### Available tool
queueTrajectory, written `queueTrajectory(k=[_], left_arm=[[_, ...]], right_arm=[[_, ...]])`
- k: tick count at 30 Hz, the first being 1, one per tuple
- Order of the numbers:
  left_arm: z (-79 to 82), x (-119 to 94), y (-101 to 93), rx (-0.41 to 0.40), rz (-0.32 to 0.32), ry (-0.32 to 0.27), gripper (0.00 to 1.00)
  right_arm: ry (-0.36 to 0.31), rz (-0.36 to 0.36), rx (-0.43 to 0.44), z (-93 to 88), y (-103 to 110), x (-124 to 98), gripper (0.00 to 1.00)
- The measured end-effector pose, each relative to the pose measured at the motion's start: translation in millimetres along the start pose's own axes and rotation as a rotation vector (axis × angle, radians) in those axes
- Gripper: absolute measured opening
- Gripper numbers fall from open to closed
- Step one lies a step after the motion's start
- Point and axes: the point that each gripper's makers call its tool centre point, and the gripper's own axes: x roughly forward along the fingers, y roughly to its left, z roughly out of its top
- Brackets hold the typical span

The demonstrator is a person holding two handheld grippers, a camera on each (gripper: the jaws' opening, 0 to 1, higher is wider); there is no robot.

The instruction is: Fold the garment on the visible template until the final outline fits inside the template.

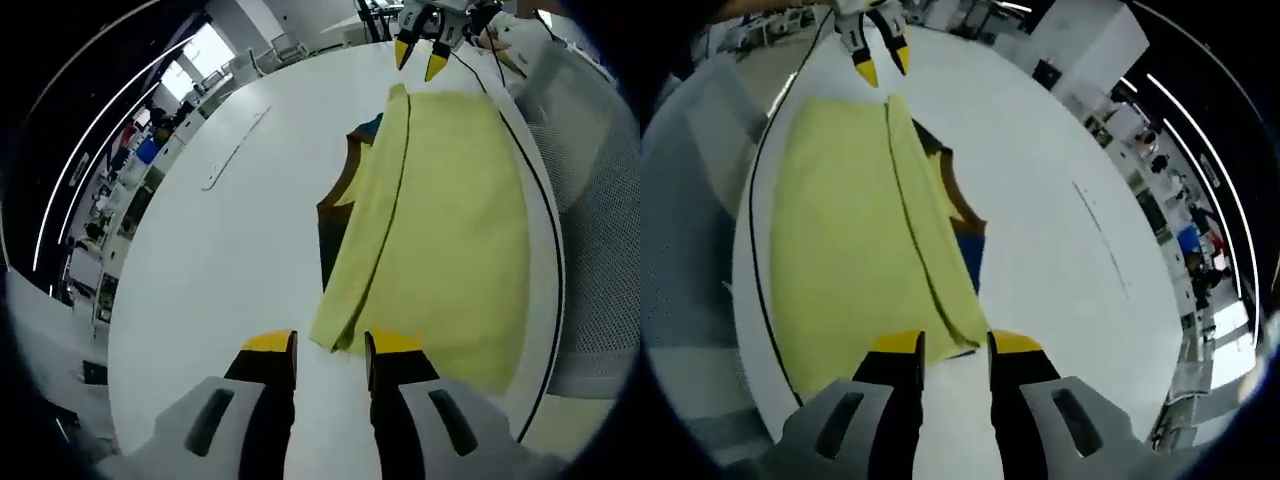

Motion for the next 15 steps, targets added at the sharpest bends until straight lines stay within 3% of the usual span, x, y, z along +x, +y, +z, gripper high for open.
queueTrajectory(k=[7,11,15], left_arm=[[-4.7,14.9,0.4,-0.052,-0.04,-0.013,0.22],[-6.5,21.9,-2.0,-0.042,-0.059,-0.002,0.18],[-8.7,25.4,-3.0,-0.022,-0.062,0.0,0.16]], right_arm=[[0.01,0.029,0.0,-1.8,2.9,6.9,0.24],[0.008,0.039,0.0,-1.8,4.4,7.8,0.24],[0.011,0.017,-0.08,-0.8,1.1,10.4,0.23]])
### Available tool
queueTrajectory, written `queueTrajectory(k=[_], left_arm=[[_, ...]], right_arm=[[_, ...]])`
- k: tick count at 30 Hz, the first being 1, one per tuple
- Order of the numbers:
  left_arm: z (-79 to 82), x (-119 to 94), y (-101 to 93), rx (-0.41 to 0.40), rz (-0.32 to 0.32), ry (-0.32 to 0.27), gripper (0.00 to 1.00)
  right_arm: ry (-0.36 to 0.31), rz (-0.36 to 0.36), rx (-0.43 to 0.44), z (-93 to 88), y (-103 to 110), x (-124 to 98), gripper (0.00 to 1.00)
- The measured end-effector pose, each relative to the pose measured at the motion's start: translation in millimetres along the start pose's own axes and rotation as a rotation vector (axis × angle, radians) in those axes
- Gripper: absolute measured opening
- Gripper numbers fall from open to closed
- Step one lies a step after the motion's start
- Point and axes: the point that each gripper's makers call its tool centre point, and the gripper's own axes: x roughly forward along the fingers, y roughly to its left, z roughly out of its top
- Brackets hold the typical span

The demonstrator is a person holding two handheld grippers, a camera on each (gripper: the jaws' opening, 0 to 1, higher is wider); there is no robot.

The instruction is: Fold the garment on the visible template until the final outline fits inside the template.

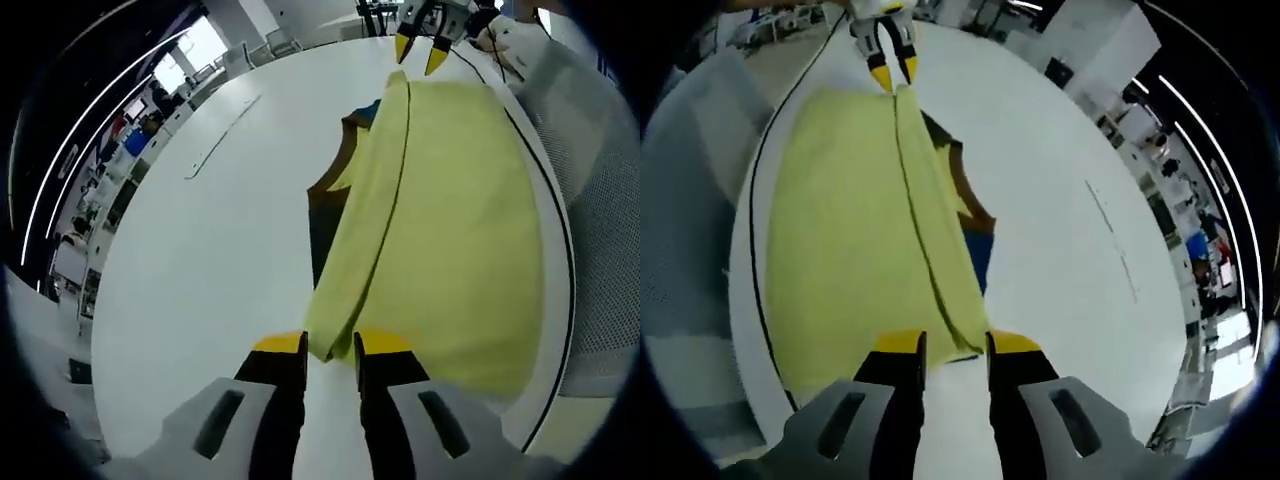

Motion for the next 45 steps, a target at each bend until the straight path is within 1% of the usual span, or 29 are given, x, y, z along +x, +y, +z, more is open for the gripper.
queueTrajectory(k=[1,2,4,5,6,8,9,15,16,18,20,22,28,32,35,38,41,45], left_arm=[[-0.3,0.1,-0.4,0.0,-0.002,0.0,0.16],[-0.8,0.3,-0.4,0.001,-0.002,-0.001,0.16],[-1.8,0.6,0.3,0.005,0.001,0.001,0.16],[-4.2,1.4,1.3,0.008,0.005,0.006,0.16],[-5.2,1.5,1.0,0.01,0.003,0.009,0.16],[-6.5,1.4,-0.5,0.019,-0.002,0.007,0.16],[-6.3,1.2,-0.4,0.021,0.001,0.003,0.16],[-9.1,2.2,-0.1,0.025,0.016,0.001,0.14],[-9.1,2.6,-0.5,0.02,0.012,-0.001,0.14],[-10.9,4.3,-3.7,-0.005,-0.006,0.007,0.14],[-13.3,6.6,-2.0,0.01,0.001,0.017,0.11],[-13.4,7.0,-1.6,0.01,0.0,0.018,0.09],[-12.0,9.1,1.3,0.009,0.002,0.017,0.07],[-12.5,9.9,2.7,0.021,0.001,0.02,0.07],[-11.5,9.2,4.2,0.01,0.002,0.016,0.05],[-11.3,8.3,4.5,0.007,0.0,0.014,0.01],[-9.9,6.4,5.8,0.007,0.0,0.01,0.0],[-6.2,3.9,9.5,-0.03,-0.004,-0.007,0.0]], right_arm=[[-0.002,-0.009,-0.031,1.1,-1.3,0.3,0.23],[0.001,-0.004,-0.042,0.6,1.1,1.4,0.22],[0.006,0.015,-0.045,0.6,5.6,2.2,0.22],[0.014,0.033,-0.053,-1.2,9.1,4.1,0.22],[0.036,0.044,-0.073,-5.4,11.3,5.6,0.22],[0.058,0.032,-0.117,-10.1,9.1,7.5,0.22],[0.061,0.03,-0.121,-11.0,9.1,8.4,0.21],[0.034,0.023,-0.131,-5.5,8.5,9.3,0.18],[0.036,0.024,-0.126,-6.5,7.8,10.8,0.17],[0.037,0.044,-0.075,-9.0,9.0,13.7,0.17],[0.033,0.038,-0.082,-10.5,6.0,15.7,0.17],[0.043,0.031,-0.089,-14.9,2.8,18.5,0.16],[0.041,0.031,-0.052,-21.5,-1.2,23.4,0.11],[0.043,0.031,-0.045,-22.4,-1.5,23.5,0.06],[0.043,0.033,-0.04,-22.9,-1.0,23.3,0.02],[0.044,0.033,-0.037,-22.9,-0.4,22.9,0.02],[0.04,0.033,-0.024,-22.3,-1.1,22.2,0.02],[0.02,0.034,0.02,-20.4,-4.0,20.2,0.01]])
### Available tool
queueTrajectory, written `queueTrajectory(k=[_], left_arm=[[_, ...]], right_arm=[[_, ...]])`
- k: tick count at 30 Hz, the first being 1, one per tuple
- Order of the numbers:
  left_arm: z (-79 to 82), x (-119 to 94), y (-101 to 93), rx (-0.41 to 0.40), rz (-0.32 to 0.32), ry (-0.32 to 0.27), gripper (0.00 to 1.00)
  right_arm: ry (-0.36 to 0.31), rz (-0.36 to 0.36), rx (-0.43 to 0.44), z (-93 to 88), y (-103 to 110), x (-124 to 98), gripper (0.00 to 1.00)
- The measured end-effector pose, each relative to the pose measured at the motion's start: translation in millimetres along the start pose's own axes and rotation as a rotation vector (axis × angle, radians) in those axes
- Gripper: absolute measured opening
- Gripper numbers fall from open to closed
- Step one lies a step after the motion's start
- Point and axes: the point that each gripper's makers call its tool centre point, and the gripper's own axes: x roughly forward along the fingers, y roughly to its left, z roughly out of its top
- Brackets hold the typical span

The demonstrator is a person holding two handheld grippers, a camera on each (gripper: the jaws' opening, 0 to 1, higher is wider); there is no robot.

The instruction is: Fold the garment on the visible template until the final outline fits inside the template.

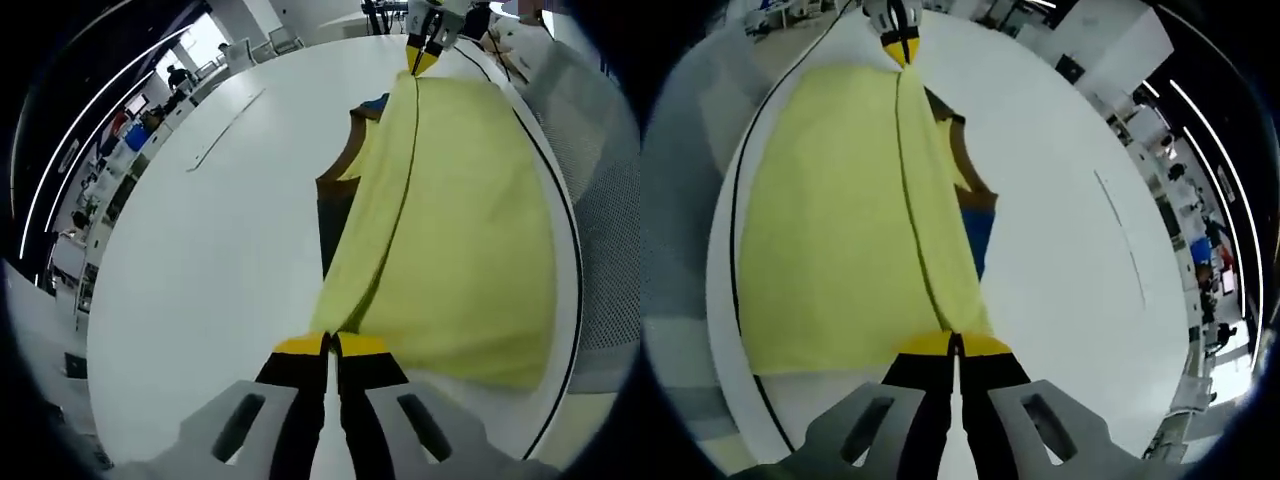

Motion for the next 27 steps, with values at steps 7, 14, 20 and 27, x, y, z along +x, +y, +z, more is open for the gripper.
queueTrajectory(k=[7,14,20,27], left_arm=[[4.7,-1.0,7.1,-0.07,-0.011,-0.027,0.0],[6.2,-1.2,15.2,-0.17,-0.027,-0.06,0.0],[5.8,3.0,19.9,-0.34,-0.057,-0.097,0.0],[0.5,8.2,24.1,-0.443,-0.064,-0.107,0.0]], right_arm=[[-0.063,-0.003,0.138,3.9,-11.2,-2.5,0.01],[-0.122,0.002,0.313,4.7,-18.6,-1.3,0.01],[-0.18,0.013,0.508,6.3,-22.2,-2.4,0.01],[-0.227,0.018,0.667,4.2,-31.7,-2.4,0.01]])
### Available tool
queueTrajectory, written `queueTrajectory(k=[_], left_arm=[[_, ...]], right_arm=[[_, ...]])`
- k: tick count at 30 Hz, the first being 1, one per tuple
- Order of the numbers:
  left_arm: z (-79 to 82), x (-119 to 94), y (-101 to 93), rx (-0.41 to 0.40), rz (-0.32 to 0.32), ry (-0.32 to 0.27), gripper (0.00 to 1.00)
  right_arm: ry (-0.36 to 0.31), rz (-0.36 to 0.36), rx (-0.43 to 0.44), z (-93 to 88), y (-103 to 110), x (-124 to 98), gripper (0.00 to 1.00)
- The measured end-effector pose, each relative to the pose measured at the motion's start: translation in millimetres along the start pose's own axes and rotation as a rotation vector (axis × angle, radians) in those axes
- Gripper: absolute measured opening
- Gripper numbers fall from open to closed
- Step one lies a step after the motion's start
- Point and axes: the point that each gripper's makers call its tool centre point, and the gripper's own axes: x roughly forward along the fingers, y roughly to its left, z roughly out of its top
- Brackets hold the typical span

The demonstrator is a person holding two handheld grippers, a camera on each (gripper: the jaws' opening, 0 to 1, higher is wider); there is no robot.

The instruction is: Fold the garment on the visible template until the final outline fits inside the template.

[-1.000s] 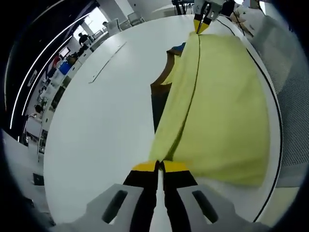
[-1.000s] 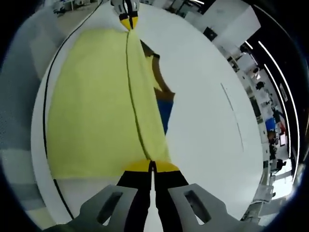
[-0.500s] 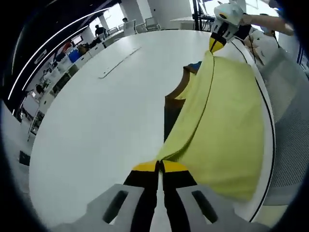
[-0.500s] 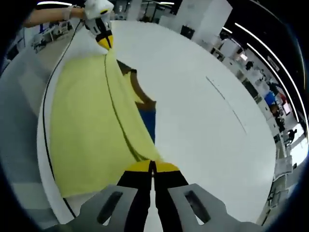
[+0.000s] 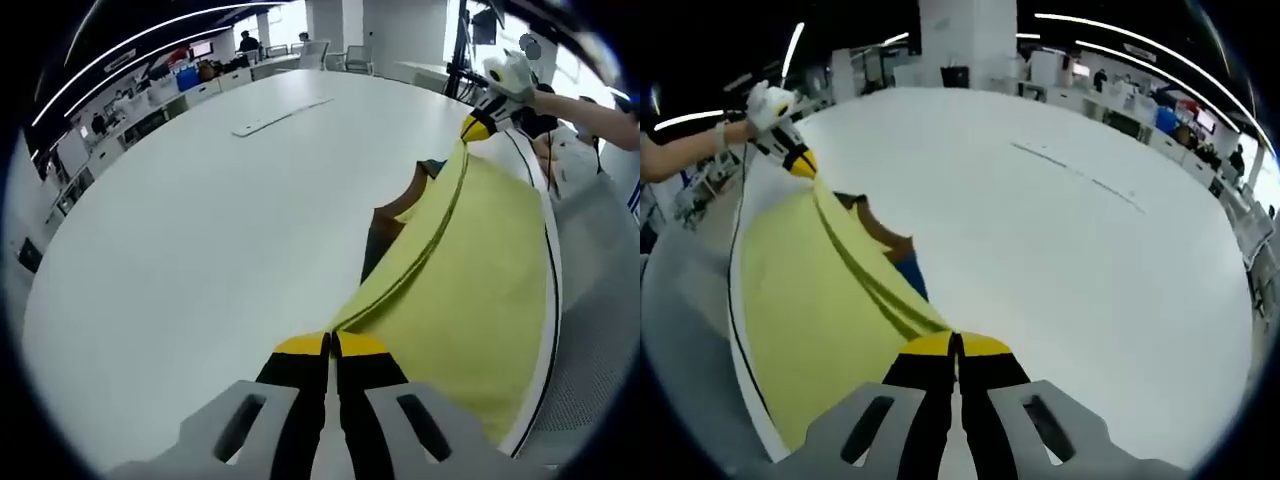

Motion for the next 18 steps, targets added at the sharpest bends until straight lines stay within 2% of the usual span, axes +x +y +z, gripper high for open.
queueTrajectory(k=[3,7,12,18], left_arm=[[-1.1,3.0,2.6,-0.025,0.003,-0.001,0.0],[2.2,4.4,6.7,-0.116,0.0,-0.03,0.0],[1.0,8.2,9.5,-0.138,-0.002,-0.029,0.0],[1.6,12.8,14.9,-0.206,-0.003,-0.039,0.0]], right_arm=[[0.003,-0.002,0.02,-1.9,-2.1,3.3,0.01],[-0.011,-0.001,0.067,-0.2,-4.6,7.3,0.01],[-0.004,-0.002,0.089,-1.9,-9.9,13.0,0.01],[-0.009,-0.007,0.138,-2.0,-16.5,16.9,0.01]])
